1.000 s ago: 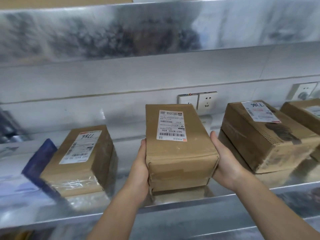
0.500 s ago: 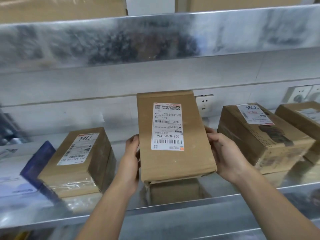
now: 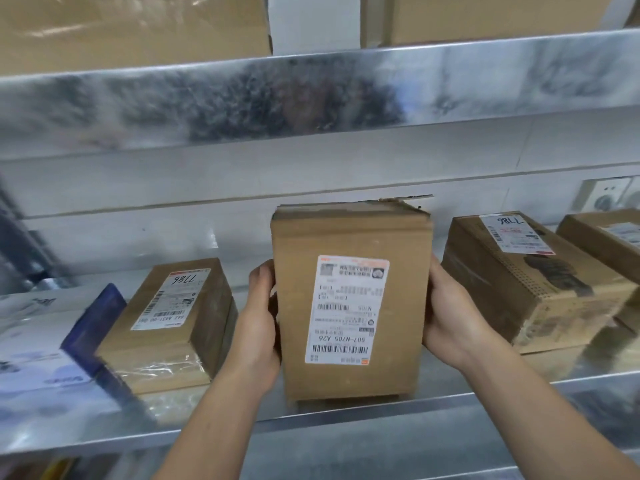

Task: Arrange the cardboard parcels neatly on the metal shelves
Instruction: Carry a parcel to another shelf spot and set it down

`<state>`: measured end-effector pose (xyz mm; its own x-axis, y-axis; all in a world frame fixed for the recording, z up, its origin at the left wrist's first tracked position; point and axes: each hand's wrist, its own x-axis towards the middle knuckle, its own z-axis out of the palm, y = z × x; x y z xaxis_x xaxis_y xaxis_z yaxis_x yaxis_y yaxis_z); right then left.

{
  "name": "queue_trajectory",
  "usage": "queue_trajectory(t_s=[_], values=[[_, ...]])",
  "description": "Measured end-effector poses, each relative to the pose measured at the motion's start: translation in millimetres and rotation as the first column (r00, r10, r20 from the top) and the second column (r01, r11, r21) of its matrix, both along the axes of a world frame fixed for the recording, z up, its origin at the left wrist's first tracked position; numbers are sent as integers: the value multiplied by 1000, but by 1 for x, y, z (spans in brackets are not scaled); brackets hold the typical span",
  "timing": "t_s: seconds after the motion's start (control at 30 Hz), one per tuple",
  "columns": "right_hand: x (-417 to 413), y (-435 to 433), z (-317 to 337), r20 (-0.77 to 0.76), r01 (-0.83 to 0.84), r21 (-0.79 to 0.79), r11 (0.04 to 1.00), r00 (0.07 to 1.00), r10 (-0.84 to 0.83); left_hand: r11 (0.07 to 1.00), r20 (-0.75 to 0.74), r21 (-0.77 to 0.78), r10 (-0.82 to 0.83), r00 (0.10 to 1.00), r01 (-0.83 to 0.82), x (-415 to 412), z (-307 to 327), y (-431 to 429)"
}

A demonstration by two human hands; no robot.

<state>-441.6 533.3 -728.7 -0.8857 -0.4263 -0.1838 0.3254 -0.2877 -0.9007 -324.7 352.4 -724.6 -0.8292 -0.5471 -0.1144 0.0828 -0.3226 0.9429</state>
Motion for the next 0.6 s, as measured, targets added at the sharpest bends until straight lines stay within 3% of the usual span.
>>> queue_trajectory(t_s=[0.6], values=[[26,0,-3,-67,-56,25,998,996,57,1000,-35,-1,-10,999,10,13,-8,16]])
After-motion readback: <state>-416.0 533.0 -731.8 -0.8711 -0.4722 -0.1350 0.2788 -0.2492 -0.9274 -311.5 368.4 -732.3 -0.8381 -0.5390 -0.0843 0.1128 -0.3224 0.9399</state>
